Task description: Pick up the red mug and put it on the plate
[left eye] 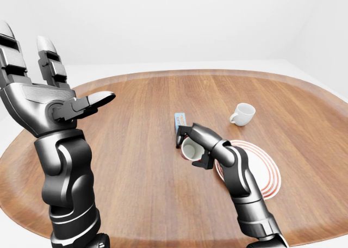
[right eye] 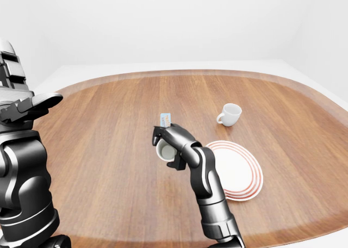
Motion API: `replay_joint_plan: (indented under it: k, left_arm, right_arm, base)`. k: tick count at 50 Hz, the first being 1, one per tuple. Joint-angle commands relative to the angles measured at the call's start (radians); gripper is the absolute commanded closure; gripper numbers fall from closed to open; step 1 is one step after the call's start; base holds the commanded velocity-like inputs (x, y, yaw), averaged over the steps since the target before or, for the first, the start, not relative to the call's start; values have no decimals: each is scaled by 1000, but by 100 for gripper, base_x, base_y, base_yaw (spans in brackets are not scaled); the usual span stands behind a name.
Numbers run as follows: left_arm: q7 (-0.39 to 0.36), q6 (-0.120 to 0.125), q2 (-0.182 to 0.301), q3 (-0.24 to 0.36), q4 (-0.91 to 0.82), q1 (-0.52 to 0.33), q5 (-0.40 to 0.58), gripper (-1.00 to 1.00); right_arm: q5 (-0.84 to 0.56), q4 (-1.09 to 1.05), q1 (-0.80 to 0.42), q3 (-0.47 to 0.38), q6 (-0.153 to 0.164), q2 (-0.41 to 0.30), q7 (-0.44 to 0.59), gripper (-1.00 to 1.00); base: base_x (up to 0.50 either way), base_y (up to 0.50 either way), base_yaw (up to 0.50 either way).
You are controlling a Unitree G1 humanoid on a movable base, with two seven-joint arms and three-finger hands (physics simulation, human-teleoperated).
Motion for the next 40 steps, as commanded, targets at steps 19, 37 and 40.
replay_joint_plan:
  k: [19,37,40]
  left_arm:
    - [10,0,5,4,-9,-4,-8,-95]
    - [15,0,13,8,-5,-14,-18,-95]
    - [14,0,15,9,2,-18,-19,-95]
  right_arm:
    - [-66,-261,119,-92,0,-78,0,100]
    - [-15,-269,204,-214,0,-146,0,100]
    - [5,-244,210,-237,0,-161,0,100]
  base:
    - [0,0,0]
    - [0,0,0]
    - [0,0,0]
